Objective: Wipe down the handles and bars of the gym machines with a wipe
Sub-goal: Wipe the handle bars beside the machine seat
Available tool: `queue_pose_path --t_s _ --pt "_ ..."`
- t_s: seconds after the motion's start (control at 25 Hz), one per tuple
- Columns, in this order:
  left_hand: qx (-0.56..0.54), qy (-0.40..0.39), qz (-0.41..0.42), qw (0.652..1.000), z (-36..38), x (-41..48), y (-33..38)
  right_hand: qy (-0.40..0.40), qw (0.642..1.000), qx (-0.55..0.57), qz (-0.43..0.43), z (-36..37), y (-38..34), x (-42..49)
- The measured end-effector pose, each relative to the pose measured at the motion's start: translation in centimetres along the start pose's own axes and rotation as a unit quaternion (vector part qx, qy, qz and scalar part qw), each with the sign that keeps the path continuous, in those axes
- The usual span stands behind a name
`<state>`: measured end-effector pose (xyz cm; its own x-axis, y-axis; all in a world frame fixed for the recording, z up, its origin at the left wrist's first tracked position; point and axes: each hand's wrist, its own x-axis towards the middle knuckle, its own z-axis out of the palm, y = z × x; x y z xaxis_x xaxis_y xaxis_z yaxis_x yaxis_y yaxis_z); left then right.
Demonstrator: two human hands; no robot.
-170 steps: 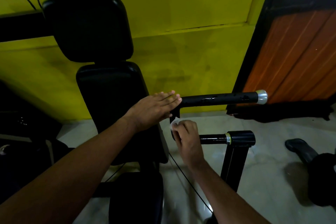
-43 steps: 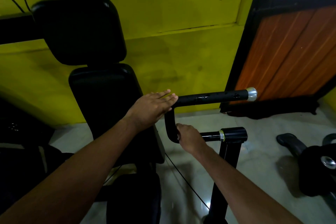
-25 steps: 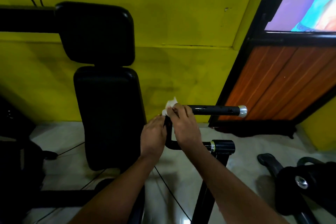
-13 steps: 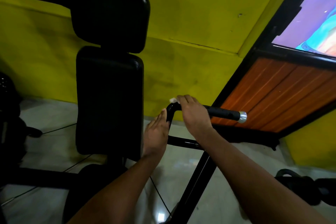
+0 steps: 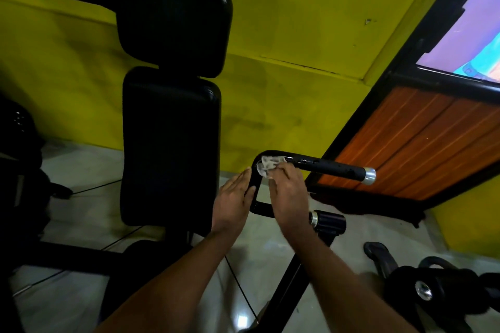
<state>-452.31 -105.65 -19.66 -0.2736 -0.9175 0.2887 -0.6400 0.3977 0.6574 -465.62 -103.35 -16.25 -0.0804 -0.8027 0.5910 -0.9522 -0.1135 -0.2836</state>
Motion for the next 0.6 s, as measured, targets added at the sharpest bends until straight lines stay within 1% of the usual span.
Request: queue_pose_path --t_s 0.04,0.08,0.12,0.16,0.2,0.24,0.28,0.32,0.36,0.44,0.52,0.6 --pt "0.010 -0.006 0.010 1.000 -0.1 0.1 0.0 0.028 0.983 0.108 0.149 0.6 -0.8 -0.5" --pt "0.018 -0.013 0.015 1.000 -0.1 0.2 -0.2 0.059 0.922 0.238 0.300 1.2 -1.8 -0.5" --pt "0.023 -0.020 0.018 0.999 -0.2 0.3 -0.2 0.082 0.827 0.367 0.419 1.5 -3.1 -0.1" --pt "0.027 -0.026 0.017 0.999 -0.3 0.4 -0.3 0.113 0.726 0.467 0.492 1.5 -4.4 0.5" --pt "0.032 -0.028 0.019 0.999 -0.5 0.5 -0.2 0.135 0.643 0.533 0.533 1.7 -5.0 1.1" --pt "0.037 -0.028 0.022 0.999 -0.6 0.6 -0.1 0.138 0.577 0.580 0.558 1.7 -5.2 1.8" --pt "0.042 -0.026 0.028 0.998 -0.8 0.7 0.0 0.132 0.526 0.615 0.573 1.5 -5.1 2.5" --pt "0.045 -0.024 0.036 0.998 -0.9 0.8 -0.1 0.116 0.494 0.638 0.579 1.1 -4.8 3.1" --pt "0.045 -0.025 0.042 0.998 -1.0 0.8 -0.2 0.093 0.485 0.643 0.585 0.9 -4.6 3.5" --pt "0.053 -0.025 0.042 0.997 -1.0 0.7 -0.3 0.063 0.498 0.626 0.596 0.6 -4.8 3.8" --pt "0.065 -0.026 0.039 0.997 -1.0 0.9 -0.5 0.090 0.522 0.618 0.581 1.0 -5.4 3.5" --pt "0.070 -0.025 0.046 0.996 -0.8 0.7 -0.6 0.129 0.536 0.608 0.571 1.3 -6.1 3.1"
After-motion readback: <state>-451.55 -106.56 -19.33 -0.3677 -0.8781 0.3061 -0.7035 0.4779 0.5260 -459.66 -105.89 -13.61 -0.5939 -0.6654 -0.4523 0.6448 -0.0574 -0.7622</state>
